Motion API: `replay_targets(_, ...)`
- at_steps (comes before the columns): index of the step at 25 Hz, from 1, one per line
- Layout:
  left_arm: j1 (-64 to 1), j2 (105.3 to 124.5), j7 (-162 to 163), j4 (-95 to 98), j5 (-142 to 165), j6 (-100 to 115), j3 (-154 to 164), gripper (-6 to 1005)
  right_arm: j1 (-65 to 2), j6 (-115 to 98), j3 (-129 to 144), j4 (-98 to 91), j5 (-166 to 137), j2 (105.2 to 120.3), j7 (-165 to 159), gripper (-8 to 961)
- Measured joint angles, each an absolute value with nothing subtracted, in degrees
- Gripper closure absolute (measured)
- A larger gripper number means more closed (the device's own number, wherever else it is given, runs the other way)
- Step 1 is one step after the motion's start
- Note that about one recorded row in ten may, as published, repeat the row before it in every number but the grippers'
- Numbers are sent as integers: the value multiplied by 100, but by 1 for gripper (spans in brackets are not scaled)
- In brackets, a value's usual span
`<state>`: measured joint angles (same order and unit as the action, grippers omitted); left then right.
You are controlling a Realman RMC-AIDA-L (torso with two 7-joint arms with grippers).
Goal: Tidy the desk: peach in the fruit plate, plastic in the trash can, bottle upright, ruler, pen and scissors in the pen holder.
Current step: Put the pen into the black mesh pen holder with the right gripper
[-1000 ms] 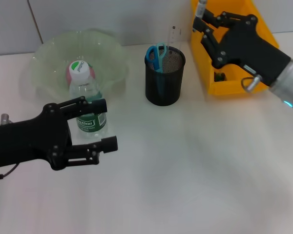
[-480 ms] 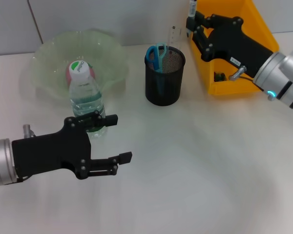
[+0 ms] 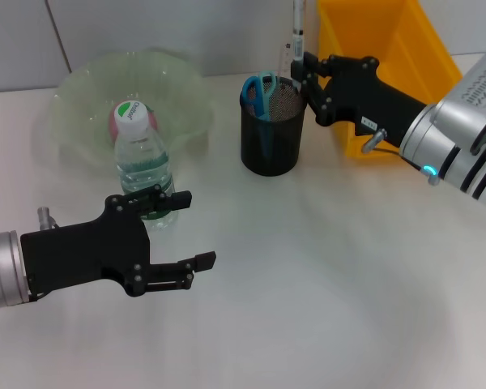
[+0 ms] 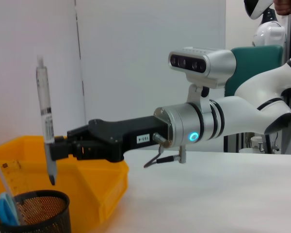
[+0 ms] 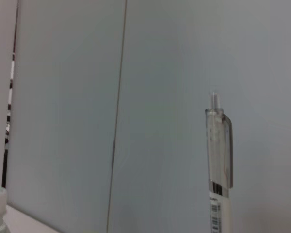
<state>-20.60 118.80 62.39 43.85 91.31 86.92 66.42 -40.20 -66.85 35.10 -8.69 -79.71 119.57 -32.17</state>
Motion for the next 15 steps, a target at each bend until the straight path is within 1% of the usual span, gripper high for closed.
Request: replay_targets(15,-1962,11871,6233,4324,9132,8724,6634,140,-4289,-6172,3479,-566,-7962,11976,-3159,793)
